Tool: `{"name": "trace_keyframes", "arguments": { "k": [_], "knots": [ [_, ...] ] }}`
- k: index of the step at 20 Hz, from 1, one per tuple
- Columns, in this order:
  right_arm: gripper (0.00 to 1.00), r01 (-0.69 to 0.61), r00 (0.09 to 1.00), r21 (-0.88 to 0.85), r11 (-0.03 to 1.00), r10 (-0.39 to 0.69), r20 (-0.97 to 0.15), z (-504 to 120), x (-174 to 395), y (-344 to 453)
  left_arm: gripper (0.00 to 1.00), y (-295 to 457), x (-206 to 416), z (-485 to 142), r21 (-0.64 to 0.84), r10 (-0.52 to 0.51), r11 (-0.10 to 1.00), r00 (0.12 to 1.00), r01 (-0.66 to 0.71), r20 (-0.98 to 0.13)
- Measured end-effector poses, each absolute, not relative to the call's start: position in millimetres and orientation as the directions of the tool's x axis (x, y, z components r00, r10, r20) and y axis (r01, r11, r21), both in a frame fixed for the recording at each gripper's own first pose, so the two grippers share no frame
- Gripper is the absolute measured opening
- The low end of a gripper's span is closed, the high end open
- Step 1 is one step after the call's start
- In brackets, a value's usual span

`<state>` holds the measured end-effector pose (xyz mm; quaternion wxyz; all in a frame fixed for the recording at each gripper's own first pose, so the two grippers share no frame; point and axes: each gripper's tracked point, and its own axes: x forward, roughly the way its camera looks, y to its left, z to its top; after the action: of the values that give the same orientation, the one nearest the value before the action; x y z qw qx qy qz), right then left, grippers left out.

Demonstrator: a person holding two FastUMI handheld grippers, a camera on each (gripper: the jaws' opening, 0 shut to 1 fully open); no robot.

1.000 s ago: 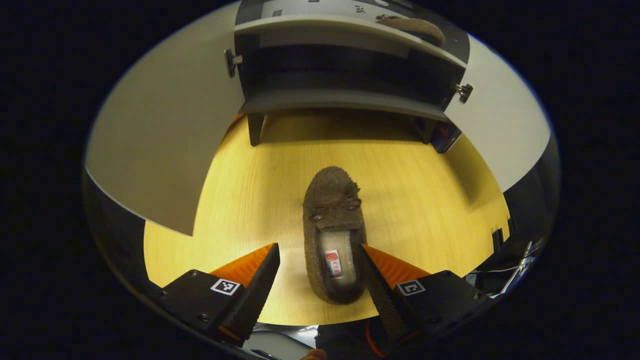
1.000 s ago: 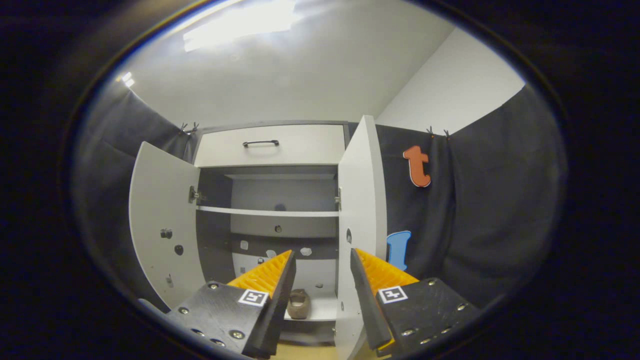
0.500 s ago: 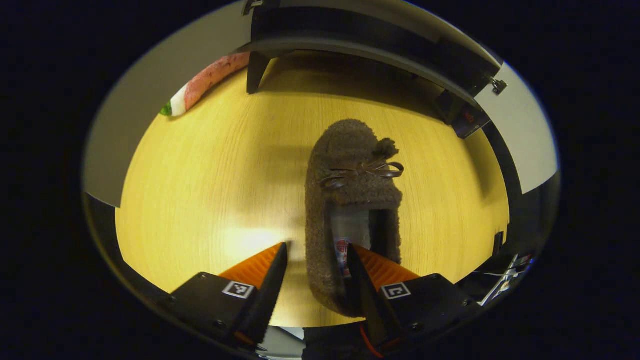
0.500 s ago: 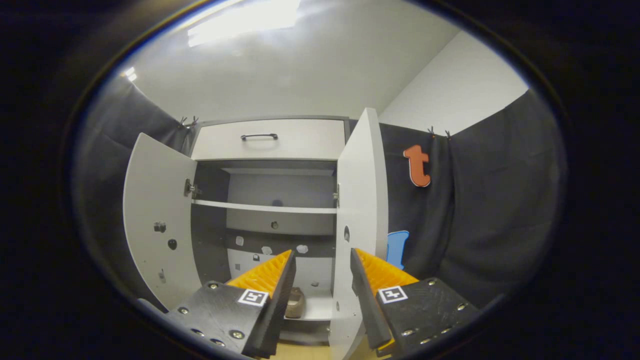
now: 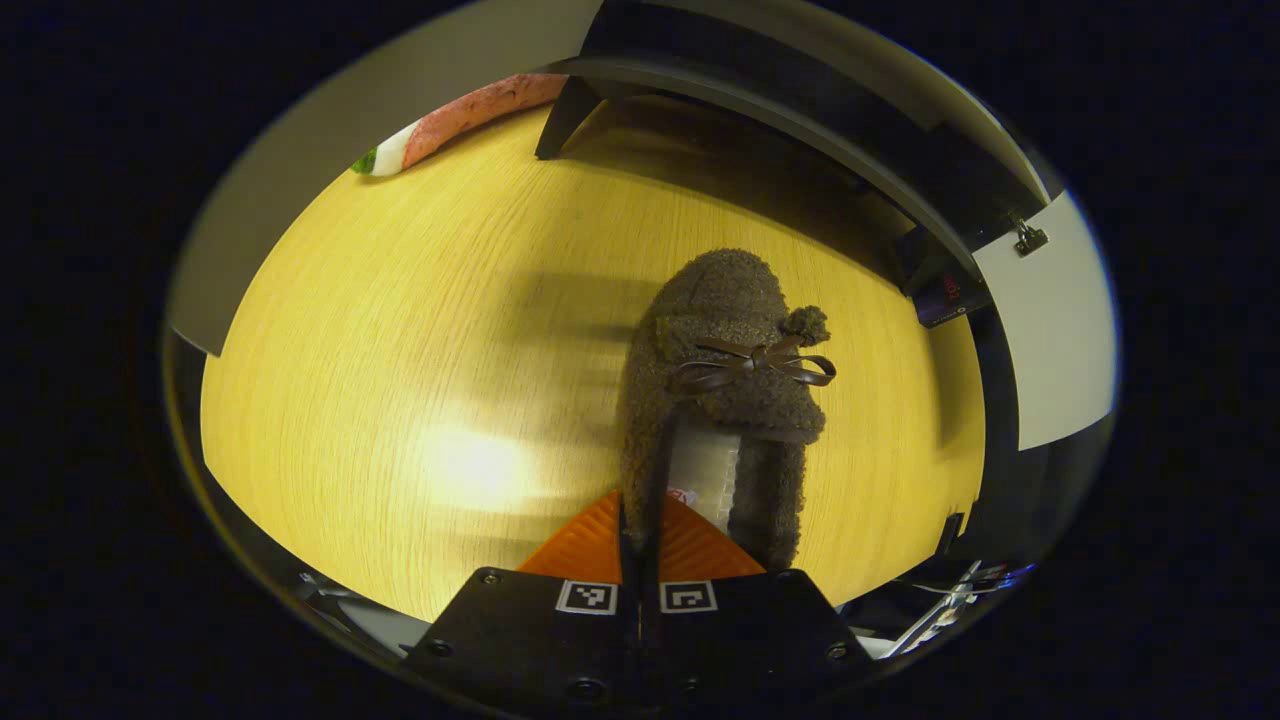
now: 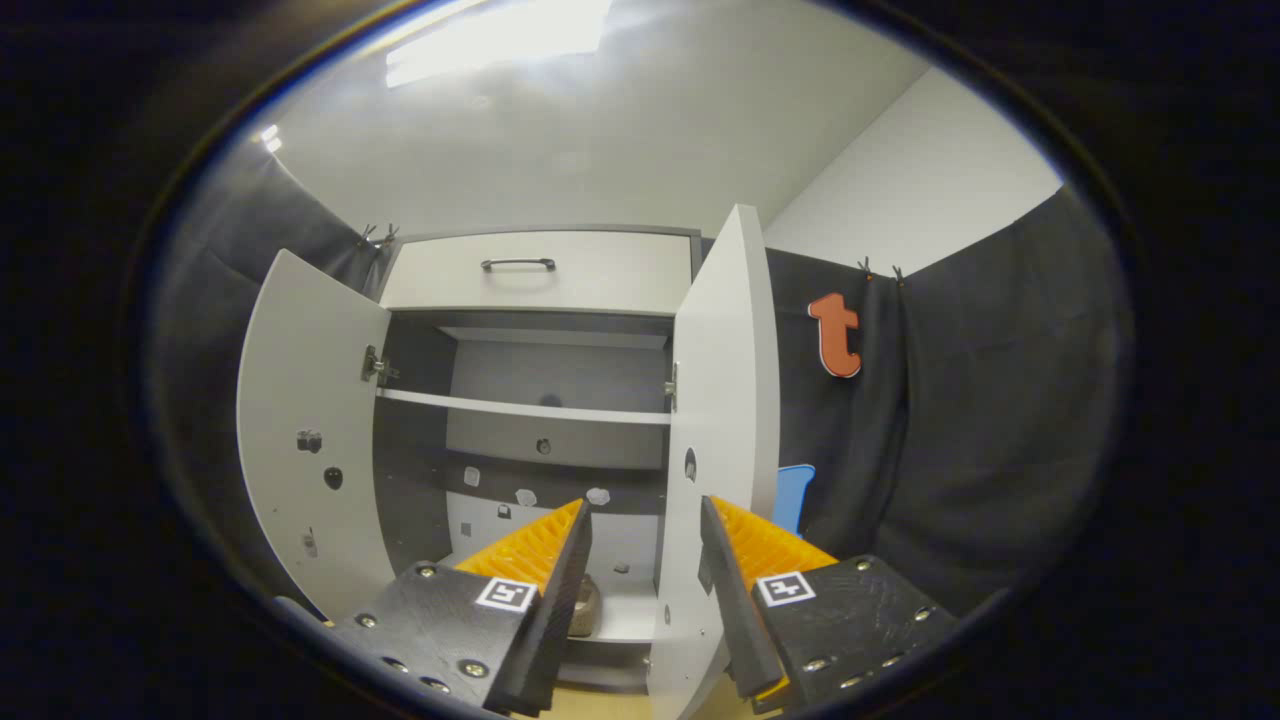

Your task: Grab one shoe with the right hand and put it into the shoe cabinet, grab the other shoe with the left hand and put it into the shoe cabinet; then close the right door with the right hand and the left door with the left hand.

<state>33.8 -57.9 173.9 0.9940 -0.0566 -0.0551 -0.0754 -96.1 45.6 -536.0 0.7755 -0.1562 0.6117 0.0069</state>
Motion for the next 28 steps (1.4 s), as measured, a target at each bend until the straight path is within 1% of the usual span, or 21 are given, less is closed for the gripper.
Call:
{"name": "trace_keyframes", "arguments": {
  "k": [1,2,5,10,15,16,19,21,22,23,28],
  "knots": [
    [0.61,0.157,0.982,-0.104,0.982,-0.144,0.119,174,34,-59,0.02,46,-96,-534,-0.231,-0.178,0.953,0.256,-0.196,-0.95],
    [0.65,0.158,0.982,-0.104,0.982,-0.146,0.118,174,35,-60,0.01,50,-94,-529,-0.227,-0.171,0.955,0.271,-0.193,-0.947],
    [0.65,0.162,0.981,-0.097,0.982,-0.15,0.121,173,33,-63,0.01,55,-89,-526,-0.261,-0.194,0.948,0.323,-0.182,-0.926],
    [0.65,0.155,0.982,-0.089,0.984,-0.144,0.119,172,32,-64,0.01,55,-86,-535,-0.315,-0.217,0.937,0.454,-0.153,-0.864],
    [0.65,0.157,0.981,-0.076,0.985,-0.147,0.125,172,27,-68,0.01,59,-76,-530,-0.366,-0.241,0.926,0.604,-0.091,-0.759],
    [0.61,0.16,0.98,-0.073,0.984,-0.15,0.127,172,26,-70,0.01,59,-73,-533,-0.376,-0.249,0.924,0.633,-0.073,-0.733],
    [0.61,0.167,0.979,-0.064,0.984,-0.157,0.128,172,24,-73,0.01,61,-66,-533,-0.402,-0.274,0.915,0.698,-0.022,-0.662],
    [0.67,0.172,0.978,-0.061,0.983,-0.163,0.129,172,23,-76,0.01,67,-59,-530,-0.413,-0.284,0.911,0.743,0.012,-0.606],
    [0.7,0.175,0.978,-0.061,0.983,-0.166,0.128,171,22,-77,0.01,67,-59,-531,-0.409,-0.285,0.912,0.758,0.025,-0.587],
    [0.65,0.177,0.977,-0.06,0.982,-0.168,0.127,172,21,-78,0.01,68,-56,-533,-0.406,-0.283,0.913,0.774,0.037,-0.566],
    [0.65,0.186,0.975,-0.058,0.981,-0.177,0.133,175,13,-81,0.01,70,-52,-533,-0.392,-0.254,0.919,0.831,0.047,-0.495]
  ]
}}
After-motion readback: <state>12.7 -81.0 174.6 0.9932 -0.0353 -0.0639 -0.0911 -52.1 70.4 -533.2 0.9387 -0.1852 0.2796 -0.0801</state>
